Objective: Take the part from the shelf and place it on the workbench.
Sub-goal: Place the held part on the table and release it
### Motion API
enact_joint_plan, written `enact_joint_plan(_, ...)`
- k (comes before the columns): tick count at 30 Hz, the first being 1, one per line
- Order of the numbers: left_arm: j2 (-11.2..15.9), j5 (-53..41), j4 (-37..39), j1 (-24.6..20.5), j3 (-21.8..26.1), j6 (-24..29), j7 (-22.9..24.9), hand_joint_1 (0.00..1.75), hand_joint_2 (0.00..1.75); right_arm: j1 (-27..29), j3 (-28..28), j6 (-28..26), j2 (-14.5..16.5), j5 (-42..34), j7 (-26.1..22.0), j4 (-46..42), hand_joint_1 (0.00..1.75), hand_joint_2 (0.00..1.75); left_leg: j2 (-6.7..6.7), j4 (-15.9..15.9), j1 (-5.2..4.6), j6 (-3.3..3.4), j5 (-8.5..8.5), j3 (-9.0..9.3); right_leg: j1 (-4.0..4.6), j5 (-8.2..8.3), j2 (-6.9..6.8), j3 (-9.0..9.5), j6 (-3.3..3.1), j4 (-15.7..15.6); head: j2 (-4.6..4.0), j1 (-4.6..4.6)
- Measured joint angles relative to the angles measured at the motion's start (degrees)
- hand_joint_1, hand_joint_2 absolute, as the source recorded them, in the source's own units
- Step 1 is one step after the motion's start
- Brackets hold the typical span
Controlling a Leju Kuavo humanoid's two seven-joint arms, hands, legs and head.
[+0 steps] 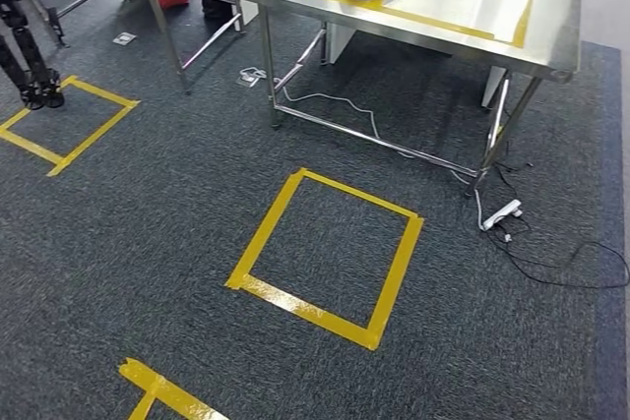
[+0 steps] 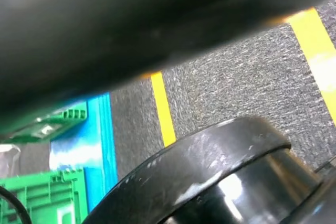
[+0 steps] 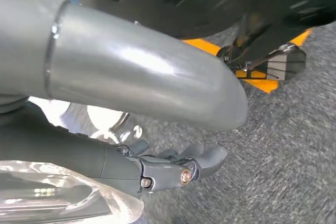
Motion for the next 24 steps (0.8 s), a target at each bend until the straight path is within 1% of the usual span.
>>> enact_joint_plan(1,-0.06,0.01,0.0,-0.06,0.0,-0.02,0.0,0.0,0.0,0.09,0.01,-0.02,0.0,0.01,0.02,0.0,0.0,0.0,-0.88,0.01,-0.07,0.11,0.11,-0.16,0.02,-1.21,0.51,-1.7,-0.03,3.46,0.0,0.02)
enact_joint_plan(2,-0.09,0.04,0.0,-0.04,0.01,-0.07,0.0,0.0,0.0,0.16,0.02,-0.03,0.0,0.02,0.04,0.0,0.0,0.0,-1.76,0.03,-0.17,0.17,0.22,-0.26,0.05,-1.31,0.71,-2.7,-0.14,5.26,0.0,0.02)
enact_joint_plan(3,-0.09,0.08,0.0,0.01,0.02,-0.11,0.0,0.0,0.0,0.21,0.03,-0.04,0.0,0.03,0.04,0.0,0.0,0.0,-2.64,0.04,-0.29,0.18,0.32,-0.29,0.09,-0.25,0.84,-2.7,-0.33,4.87,0.0,0.02)
enact_joint_plan(4,-0.11,0.13,0.0,0.04,0.02,-0.16,0.0,0.0,0.0,0.21,0.05,-0.04,-0.01,0.07,0.04,0.0,0.0,0.0,-3.54,0.05,-0.41,0.14,0.42,-0.27,0.14,1.83,1.17,-1.59,-0.64,2.18,0.0,0.02)
enact_joint_plan(5,-0.15,0.18,0.0,0.03,0.03,-0.19,0.0,0.0,0.0,0.21,0.09,-0.04,-0.02,0.11,0.03,0.0,0.0,0.0,-4.37,0.05,-0.5,0.09,0.52,-0.26,0.2,4.21,2.14,0.22,-1.08,-1.94,0.0,0.02)
enact_joint_plan(6,-0.24,0.21,0.0,-0.03,0.03,-0.22,0.0,0.0,0.0,0.17,0.15,-0.03,-0.15,0.17,0.02,-0.01,0.0,0.0,-5.08,0.09,-0.59,-0.02,0.63,-0.32,0.22,5.87,3.61,1.98,-1.61,-5.91,0.0,-0.05)
enact_joint_plan(7,-0.3,0.25,0.0,-0.13,0.03,-0.25,0.0,0.0,0.0,0.16,0.23,0.0,-0.27,0.29,0.0,-0.02,0.0,0.0,-5.77,0.15,-0.56,-0.2,0.76,-0.47,0.25,6.9,4.89,3.32,-2.02,-9.0,0.01,-0.12)
enact_joint_plan(8,-0.37,0.28,0.0,-0.21,0.03,-0.28,0.0,0.0,0.0,0.14,0.31,0.04,-0.38,0.43,-0.02,-0.02,0.0,0.0,-6.38,0.17,-0.44,-0.46,0.9,-0.69,0.32,7.16,5.81,3.99,-2.31,-10.65,0.01,-0.18)
enact_joint_plan(9,-0.45,0.32,0.0,-0.24,0.03,-0.32,0.0,0.0,0.0,0.11,0.4,0.08,-0.48,0.6,-0.01,-0.03,0.0,0.0,-6.99,0.18,-0.28,-0.81,1.08,-0.92,0.41,7.0,5.94,4.16,-2.47,-11.14,0.01,-0.24)
enact_joint_plan(10,-0.48,0.36,0.0,-0.22,0.03,-0.34,0.03,0.0,0.0,0.11,0.53,0.1,-0.46,0.79,0.0,-0.02,0.0,0.0,-7.66,0.12,-0.13,-1.18,1.25,-1.15,0.48,7.15,5.38,4.4,-2.54,-11.41,0.01,-0.22)
enact_joint_plan(11,-0.49,0.39,0.0,-0.17,0.03,-0.34,0.09,0.0,0.0,0.08,0.69,0.1,-0.45,0.95,0.02,-0.02,0.0,0.0,-7.87,0.22,-0.11,-1.47,1.28,-1.3,0.37,7.44,4.62,4.72,-2.64,-11.78,0.0,-0.22)
enact_joint_plan(12,-0.49,0.42,0.0,-0.13,0.03,-0.34,0.16,0.0,0.0,0.07,0.85,0.05,-0.45,1.06,0.01,-0.02,0.0,0.0,-7.14,0.97,-0.18,-1.75,0.72,-1.71,0.19,7.75,3.82,5.08,-2.8,-12.22,0.0,-0.38)
enact_joint_plan(13,-0.44,0.45,0.0,-0.15,0.04,-0.34,0.26,0.0,0.0,0.1,1.0,-0.01,-0.45,1.14,-0.01,-0.02,0.0,0.0,-5.88,2.66,-0.25,-2.04,-0.44,-2.51,-0.04,8.05,2.92,5.42,-2.91,-12.65,0.0,-0.64)
enact_joint_plan(14,-0.38,0.48,0.0,-0.2,0.04,-0.34,0.34,0.0,0.0,0.18,1.12,-0.05,-0.45,1.18,-0.02,-0.02,0.0,0.0,-4.21,5.5,-0.19,-2.32,-2.18,-3.76,-0.18,8.24,1.94,5.56,-2.96,-12.94,0.0,-0.92)
enact_joint_plan(15,-0.36,0.5,0.0,-0.26,0.05,-0.34,0.39,0.0,0.0,0.31,1.22,-0.11,-0.46,1.18,-0.03,-0.02,0.0,0.0,-2.67,9.3,-0.03,-2.71,-4.22,-5.52,-0.19,8.22,0.99,5.6,-3.01,-13.01,0.0,-1.18)
enact_joint_plan(16,-0.34,0.53,0.0,-0.31,0.05,-0.34,0.43,0.0,0.0,0.44,1.3,-0.15,-0.46,1.19,-0.03,-0.02,0.0,0.0,-1.86,12.85,0.24,-3.08,-5.75,-7.14,-0.21,8.15,-0.02,5.59,-2.99,-12.99,0.0,-1.3)
enact_joint_plan(17,-0.33,0.54,0.0,-0.29,0.05,-0.35,0.44,0.0,0.0,0.53,1.37,-0.2,-0.46,1.2,-0.02,-0.02,0.0,0.0,-1.39,15.22,0.55,-3.45,-6.41,-8.17,-0.25,8.03,-1.01,5.58,-2.91,-12.98,0.0,-1.31)
enact_joint_plan(18,-0.31,0.56,0.0,-0.25,0.05,-0.35,0.44,0.0,0.0,0.55,1.41,-0.27,-0.46,1.22,-0.02,-0.02,0.0,0.0,-1.07,15.51,0.88,-3.81,-5.95,-8.15,-0.35,7.88,-1.94,5.56,-2.76,-12.96,0.0,-1.31)
enact_joint_plan(19,-0.28,0.57,0.0,-0.2,0.06,-0.35,0.44,0.0,0.0,0.52,1.45,-0.34,-0.46,1.27,-0.02,-0.02,0.0,0.0,-0.77,13.67,1.18,-4.13,-4.59,-7.07,-0.51,7.7,-2.71,5.57,-2.53,-12.93,0.0,-1.31)
enact_joint_plan(20,-0.25,0.58,0.0,-0.17,0.07,-0.35,0.44,0.0,0.0,0.47,1.49,-0.4,-0.46,1.33,-0.02,-0.02,0.0,0.0,0.02,9.9,1.48,-4.48,-2.64,-4.93,-0.69,7.42,-3.47,5.68,-2.15,-12.82,0.0,-1.31)
enact_joint_plan(21,-0.31,0.58,0.0,-0.21,0.07,-0.35,0.43,0.0,0.0,0.42,1.55,-0.48,-0.54,1.42,-0.02,-0.07,0.0,0.0,1.35,6.0,1.58,-4.75,-1.3,-2.76,-0.7,7.03,-4.08,5.86,-1.65,-12.64,0.0,-1.44)
enact_joint_plan(22,-0.36,0.58,0.0,-0.28,0.08,-0.34,0.43,0.0,0.0,0.35,1.61,-0.54,-0.6,1.5,-0.02,-0.11,0.0,0.0,2.32,3.06,1.64,-4.66,-0.45,-1.13,-0.67,6.6,-4.62,6.07,-1.15,-12.42,-0.01,-1.51)
enact_joint_plan(23,-0.44,0.59,0.0,-0.35,0.09,-0.34,0.42,0.0,0.0,0.26,1.67,-0.6,-0.66,1.6,-0.02,-0.15,0.0,0.0,3.06,1.15,1.59,-4.34,-0.15,-0.07,-0.6,6.25,-5.08,6.33,-0.65,-12.28,0.0,-1.43)
enact_joint_plan(24,-0.53,0.59,0.0,-0.39,0.09,-0.33,0.4,0.0,0.0,0.14,1.74,-0.66,-0.73,1.67,-0.01,-0.2,0.0,0.0,3.14,0.79,1.43,-3.8,-0.44,0.05,-0.52,6.02,-5.44,6.57,-0.26,-12.31,0.0,-1.36)
